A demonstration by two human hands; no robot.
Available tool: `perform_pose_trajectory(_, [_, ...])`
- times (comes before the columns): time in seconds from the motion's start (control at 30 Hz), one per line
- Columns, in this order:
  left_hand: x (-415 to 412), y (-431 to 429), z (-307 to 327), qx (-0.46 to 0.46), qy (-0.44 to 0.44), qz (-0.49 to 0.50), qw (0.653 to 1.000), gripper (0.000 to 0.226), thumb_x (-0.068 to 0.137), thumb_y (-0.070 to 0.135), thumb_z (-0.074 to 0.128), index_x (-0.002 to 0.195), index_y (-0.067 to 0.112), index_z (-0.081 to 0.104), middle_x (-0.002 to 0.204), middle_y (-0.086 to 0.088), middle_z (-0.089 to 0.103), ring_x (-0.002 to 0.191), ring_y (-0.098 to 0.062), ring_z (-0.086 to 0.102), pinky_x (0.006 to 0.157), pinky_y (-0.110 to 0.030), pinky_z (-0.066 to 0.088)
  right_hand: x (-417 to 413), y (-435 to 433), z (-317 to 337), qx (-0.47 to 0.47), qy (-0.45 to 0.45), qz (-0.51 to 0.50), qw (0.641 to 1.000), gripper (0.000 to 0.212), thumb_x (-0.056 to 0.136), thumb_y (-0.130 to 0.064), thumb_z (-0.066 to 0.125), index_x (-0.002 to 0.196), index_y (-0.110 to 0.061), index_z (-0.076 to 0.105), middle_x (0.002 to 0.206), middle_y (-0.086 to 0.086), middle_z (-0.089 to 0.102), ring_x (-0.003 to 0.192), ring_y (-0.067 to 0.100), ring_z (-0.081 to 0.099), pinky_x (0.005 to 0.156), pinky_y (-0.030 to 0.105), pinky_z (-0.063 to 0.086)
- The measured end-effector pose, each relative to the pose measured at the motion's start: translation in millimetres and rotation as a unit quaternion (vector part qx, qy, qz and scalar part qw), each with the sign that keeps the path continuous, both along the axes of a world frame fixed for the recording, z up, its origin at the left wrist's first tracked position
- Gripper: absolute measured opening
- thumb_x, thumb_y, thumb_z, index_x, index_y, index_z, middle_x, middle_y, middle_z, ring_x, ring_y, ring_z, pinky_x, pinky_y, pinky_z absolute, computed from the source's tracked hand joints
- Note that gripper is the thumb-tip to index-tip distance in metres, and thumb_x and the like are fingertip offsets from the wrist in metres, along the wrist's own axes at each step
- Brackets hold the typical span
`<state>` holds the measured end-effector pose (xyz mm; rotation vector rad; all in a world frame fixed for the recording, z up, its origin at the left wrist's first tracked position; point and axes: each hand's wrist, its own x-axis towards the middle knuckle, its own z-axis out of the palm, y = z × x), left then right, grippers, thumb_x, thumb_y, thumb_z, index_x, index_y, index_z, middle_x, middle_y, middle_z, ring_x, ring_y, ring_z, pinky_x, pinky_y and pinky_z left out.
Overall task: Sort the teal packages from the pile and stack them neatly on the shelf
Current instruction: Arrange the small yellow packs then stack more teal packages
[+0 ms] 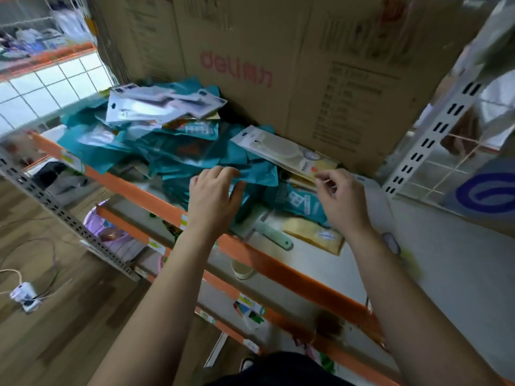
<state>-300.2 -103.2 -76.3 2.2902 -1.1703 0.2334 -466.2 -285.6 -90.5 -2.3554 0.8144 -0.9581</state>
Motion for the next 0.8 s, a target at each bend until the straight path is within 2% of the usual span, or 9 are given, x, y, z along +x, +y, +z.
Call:
perform_pose_trajectory(0.1, [26.4,-9.2,0.7,-0.002,-0.005,-0.023,1.000,0.029,0.098,0.029,0.053,0.116,0.010,0.064,0.112,-0.011,0.064,0.105,-0.032,0.056,0.087,-0.041,0.037,21.9,-15.1,0.0,0.009,0.023,-0.018,1.000,0.016,0.094,-0.013,0.059,0.105,-0.009,0.069,0.099,0.004,0.063,0.094,0.020,0.059,0.079,0.027,0.045])
perform_pose_trajectory(0.2, [50.5,-20.5,0.4,-0.013,0.004,-0.053,0.998,0.030,0.098,0.029,0.052,0.117,0.009,0.064,0.116,-0.011,0.065,0.108,-0.030,0.057,0.090,-0.041,0.043,43.2,-27.0,-1.2,0.012,0.039,-0.035,0.999,0.016,0.093,-0.015,0.059,0.104,-0.011,0.070,0.098,0.000,0.061,0.093,0.016,0.058,0.079,0.024,0.042])
perform_pose_trajectory(0.27, [64.3,-27.5,0.6,-0.025,0.001,-0.080,0.996,0.028,0.097,0.027,0.054,0.115,0.008,0.065,0.114,-0.012,0.066,0.107,-0.030,0.057,0.091,-0.041,0.043,56.5,-34.7,-3.2,0.021,0.057,-0.047,0.997,0.019,0.094,-0.017,0.059,0.108,-0.010,0.069,0.104,0.002,0.062,0.091,0.012,0.056,0.078,0.022,0.041])
perform_pose_trajectory(0.47, [104.9,-42.9,11.0,-0.036,-0.038,-0.173,0.984,0.023,0.096,0.024,0.057,0.111,0.008,0.066,0.105,-0.011,0.066,0.097,-0.032,0.060,0.083,-0.040,0.043,84.9,-51.2,-6.7,0.079,0.149,-0.100,0.981,0.025,0.097,-0.027,0.054,0.116,-0.015,0.066,0.116,0.004,0.062,0.101,0.016,0.057,0.084,0.029,0.045])
perform_pose_trajectory(0.6, [124.4,-47.5,12.2,-0.023,-0.041,-0.220,0.974,0.023,0.096,0.023,0.057,0.111,0.008,0.066,0.104,-0.011,0.066,0.096,-0.032,0.060,0.082,-0.040,0.043,94.2,-48.8,-7.0,0.092,0.206,-0.122,0.966,0.025,0.095,-0.038,0.056,0.109,-0.021,0.067,0.105,-0.001,0.063,0.097,0.018,0.059,0.080,0.034,0.048])
perform_pose_trajectory(0.73, [136.8,-47.1,5.4,-0.015,-0.036,-0.243,0.969,0.024,0.096,0.024,0.057,0.110,0.006,0.066,0.103,-0.012,0.066,0.096,-0.032,0.060,0.084,-0.039,0.043,94.4,-37.3,-9.3,0.094,0.222,-0.168,0.956,0.030,0.084,-0.063,0.057,0.099,-0.037,0.058,0.101,-0.010,0.054,0.091,0.006,0.049,0.069,0.026,0.041])
perform_pose_trajectory(0.8, [139.6,-45.0,2.8,-0.019,-0.027,-0.245,0.969,0.024,0.096,0.023,0.057,0.110,0.006,0.066,0.102,-0.011,0.066,0.095,-0.031,0.060,0.085,-0.039,0.044,95.7,-33.4,-9.1,0.116,0.233,-0.171,0.950,0.036,0.081,-0.068,0.057,0.100,-0.038,0.055,0.102,-0.008,0.053,0.094,0.009,0.050,0.068,0.026,0.041])
